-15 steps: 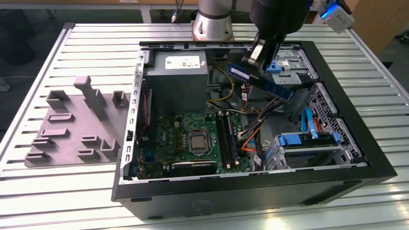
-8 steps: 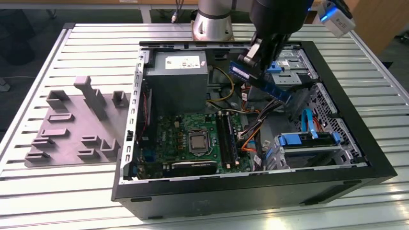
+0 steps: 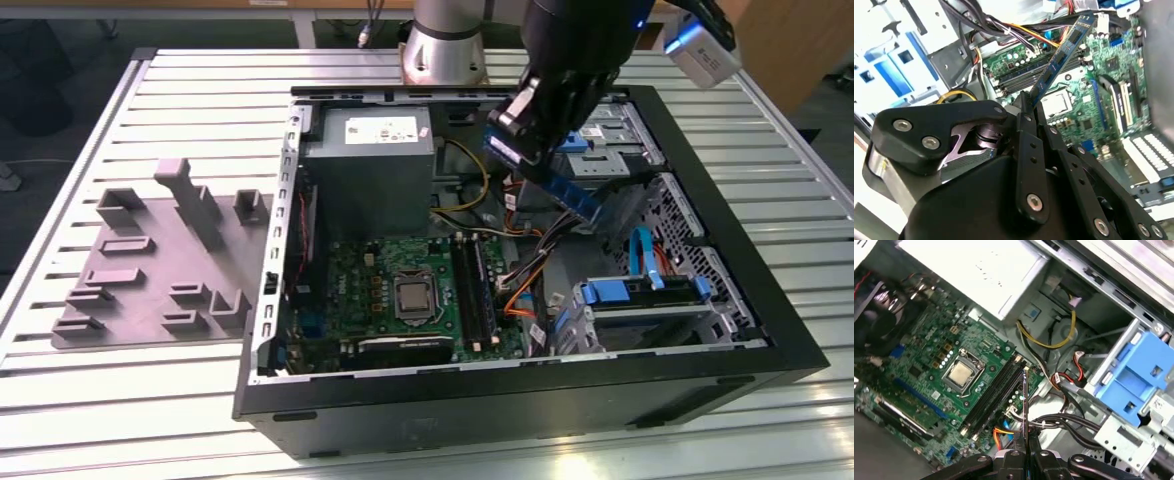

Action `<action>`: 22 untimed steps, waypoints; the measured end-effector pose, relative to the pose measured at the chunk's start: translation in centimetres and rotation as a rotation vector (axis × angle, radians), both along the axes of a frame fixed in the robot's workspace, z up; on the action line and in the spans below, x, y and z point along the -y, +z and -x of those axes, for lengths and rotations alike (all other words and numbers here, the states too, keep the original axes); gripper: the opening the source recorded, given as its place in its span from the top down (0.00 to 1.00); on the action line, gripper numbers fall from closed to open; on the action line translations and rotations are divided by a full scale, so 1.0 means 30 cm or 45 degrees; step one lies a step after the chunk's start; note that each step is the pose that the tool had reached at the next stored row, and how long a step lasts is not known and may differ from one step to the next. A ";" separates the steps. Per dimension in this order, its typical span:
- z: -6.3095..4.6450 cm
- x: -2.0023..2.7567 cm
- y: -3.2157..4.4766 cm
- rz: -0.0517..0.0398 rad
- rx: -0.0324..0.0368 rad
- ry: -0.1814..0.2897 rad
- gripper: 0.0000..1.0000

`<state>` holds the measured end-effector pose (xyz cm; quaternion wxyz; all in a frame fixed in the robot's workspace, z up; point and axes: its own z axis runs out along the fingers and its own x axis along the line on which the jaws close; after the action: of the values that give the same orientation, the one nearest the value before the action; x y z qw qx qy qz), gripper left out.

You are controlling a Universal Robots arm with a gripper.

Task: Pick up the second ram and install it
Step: 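Insert the second ram into the second slot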

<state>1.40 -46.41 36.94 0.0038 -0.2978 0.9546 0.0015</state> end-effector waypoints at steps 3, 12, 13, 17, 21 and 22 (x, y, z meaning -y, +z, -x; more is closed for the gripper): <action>0.000 0.000 -0.001 0.000 0.0000 -0.069 0.86; 0.000 0.000 -0.004 0.000 0.0000 -0.277 0.86; 0.000 0.000 -0.005 0.000 0.0000 -0.300 0.86; 0.000 0.000 -0.006 0.000 0.0000 -0.393 0.86; 0.000 0.000 -0.007 0.000 0.0000 -0.485 0.86; 0.000 0.000 -0.008 0.000 -0.0001 -0.508 0.86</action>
<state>1.41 -46.41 36.71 0.0039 -0.1028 0.9947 0.0007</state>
